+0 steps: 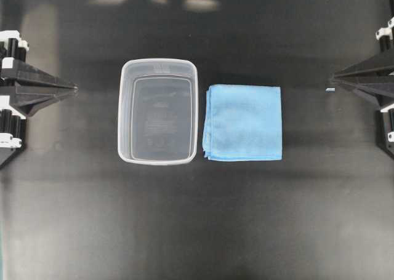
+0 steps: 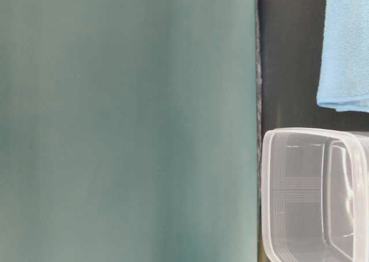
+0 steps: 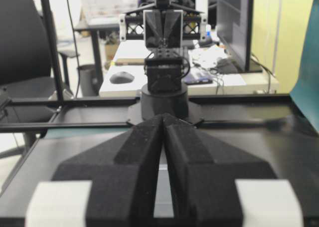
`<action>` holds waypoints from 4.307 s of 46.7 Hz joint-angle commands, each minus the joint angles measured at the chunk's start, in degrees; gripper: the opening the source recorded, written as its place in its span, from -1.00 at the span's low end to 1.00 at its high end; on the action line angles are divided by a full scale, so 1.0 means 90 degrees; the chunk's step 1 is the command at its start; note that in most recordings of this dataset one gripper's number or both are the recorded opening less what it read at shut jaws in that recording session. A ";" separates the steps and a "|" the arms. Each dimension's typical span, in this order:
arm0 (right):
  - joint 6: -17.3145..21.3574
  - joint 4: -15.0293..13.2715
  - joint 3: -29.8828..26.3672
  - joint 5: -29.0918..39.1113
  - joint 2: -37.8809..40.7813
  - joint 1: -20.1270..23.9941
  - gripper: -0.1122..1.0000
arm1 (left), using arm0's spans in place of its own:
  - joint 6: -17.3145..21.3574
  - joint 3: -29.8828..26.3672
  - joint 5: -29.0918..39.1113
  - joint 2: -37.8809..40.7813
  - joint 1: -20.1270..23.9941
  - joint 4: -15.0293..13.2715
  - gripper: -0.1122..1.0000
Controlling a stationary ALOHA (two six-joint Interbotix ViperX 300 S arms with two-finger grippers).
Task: Place the blue towel into the container with the left arm.
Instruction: 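Move the left gripper over the blue towel beside the container, then lower the left gripper and pinch the blue towel's center, then lift the towel and carry it left over the clear container, then lower the towel into the container and open the left gripper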
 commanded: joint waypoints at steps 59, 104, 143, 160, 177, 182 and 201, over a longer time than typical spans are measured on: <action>0.0352 0.0039 0.0176 0.1484 -0.1523 -0.0107 0.62 | 0.0439 -0.7705 0.6484 0.7559 0.0313 0.0273 0.74; 0.0400 0.0039 0.0205 0.1475 -0.1582 -0.0107 0.61 | 0.0488 -0.9043 0.7207 1.0381 0.0137 0.0273 0.75; 0.0391 0.0039 0.0234 0.1436 -0.1689 -0.0107 0.61 | 0.0459 -0.9482 0.9941 0.7490 0.0068 0.0273 -0.69; 0.0391 0.0039 0.0264 0.1406 -0.1699 -0.0107 0.61 | 0.0332 -0.7002 0.9297 0.6094 0.0127 0.0273 -0.69; 0.0400 0.0029 0.0303 0.1406 -0.1699 -0.0107 0.61 | 0.0313 -0.6016 0.8545 0.5654 0.0234 0.0273 -0.69; 0.0400 0.0039 0.0303 0.1406 -0.1689 -0.0117 0.61 | 0.0303 -0.5898 0.8418 0.5684 0.0273 0.0273 -0.69; 0.0400 0.0039 0.0303 0.1426 -0.1719 -0.0107 0.61 | 0.0283 -0.5781 0.7881 0.5752 0.0303 0.0273 -0.67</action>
